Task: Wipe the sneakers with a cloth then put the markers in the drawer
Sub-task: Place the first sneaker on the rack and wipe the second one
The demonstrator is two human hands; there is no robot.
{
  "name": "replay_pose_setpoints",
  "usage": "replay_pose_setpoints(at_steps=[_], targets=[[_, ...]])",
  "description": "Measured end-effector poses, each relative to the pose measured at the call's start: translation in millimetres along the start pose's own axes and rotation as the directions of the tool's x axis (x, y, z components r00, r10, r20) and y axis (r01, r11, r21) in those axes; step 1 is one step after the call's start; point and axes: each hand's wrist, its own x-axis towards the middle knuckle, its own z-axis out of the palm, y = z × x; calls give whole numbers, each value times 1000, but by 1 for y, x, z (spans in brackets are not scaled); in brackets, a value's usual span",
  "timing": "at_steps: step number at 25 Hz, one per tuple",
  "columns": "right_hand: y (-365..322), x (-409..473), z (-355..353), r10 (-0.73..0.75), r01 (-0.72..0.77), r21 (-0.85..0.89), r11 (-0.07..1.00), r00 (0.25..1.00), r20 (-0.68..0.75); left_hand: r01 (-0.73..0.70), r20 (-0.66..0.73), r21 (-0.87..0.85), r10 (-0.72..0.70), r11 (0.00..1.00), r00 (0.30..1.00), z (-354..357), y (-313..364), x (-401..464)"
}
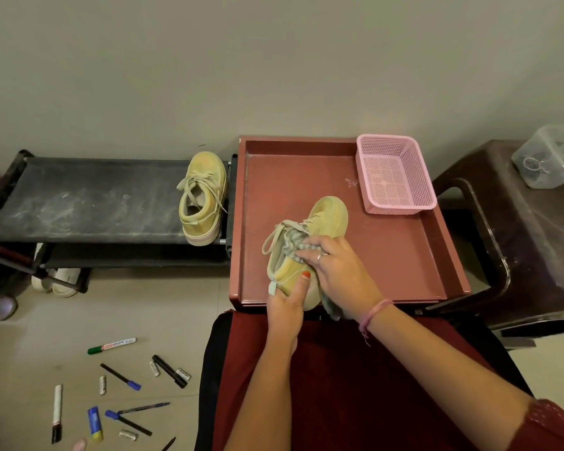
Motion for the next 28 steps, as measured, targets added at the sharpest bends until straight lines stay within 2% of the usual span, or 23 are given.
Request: replay_pose_setpoints(at_steps=[2,4,6,8,10,11,15,16,19,21,25,28], targets=[[16,1,-3,-2,1,-74,997,1000,-12,17,-9,-9,-18,1000,1000,1,0,-1],[29,19,-6,112,-119,-139,983,992,-56,34,-19,-1,-34,999,999,2,-1,-1],[22,32,-7,205,-209,-202,957,978,-41,44,-38,2,-44,999,998,3,0,-2],[3,29,-3,160,-147,-206,967,986,44,39,-40,-10,-40,999,998,3,1,-2],[-7,16,-5,46,-32,-155,987,995,88,28,-21,-27,-28,999,999,2,2,-3],[-4,15,-8,35,-20,-158,987,995,95,22,-17,-24,-23,999,1000,2,3,-3],[25,35,-14,243,-240,-173,955,970,-7,32,-35,-12,-33,999,999,4,3,-3],[20,35,-9,244,-245,-151,958,969,-25,34,-38,-16,-34,999,999,3,4,-3],[-8,11,5,91,-92,-73,993,996,-24,32,-20,-45,-33,998,999,0,2,-1],[-6,0,4,76,-78,-29,997,996,-47,13,-21,-20,-13,1000,1000,0,4,-1],[39,26,1,257,-271,-76,960,954,-151,30,-15,0,-30,1000,999,2,3,-3],[77,59,2,449,-451,34,892,873,-188,54,-3,27,-54,998,999,1,-1,-1]])
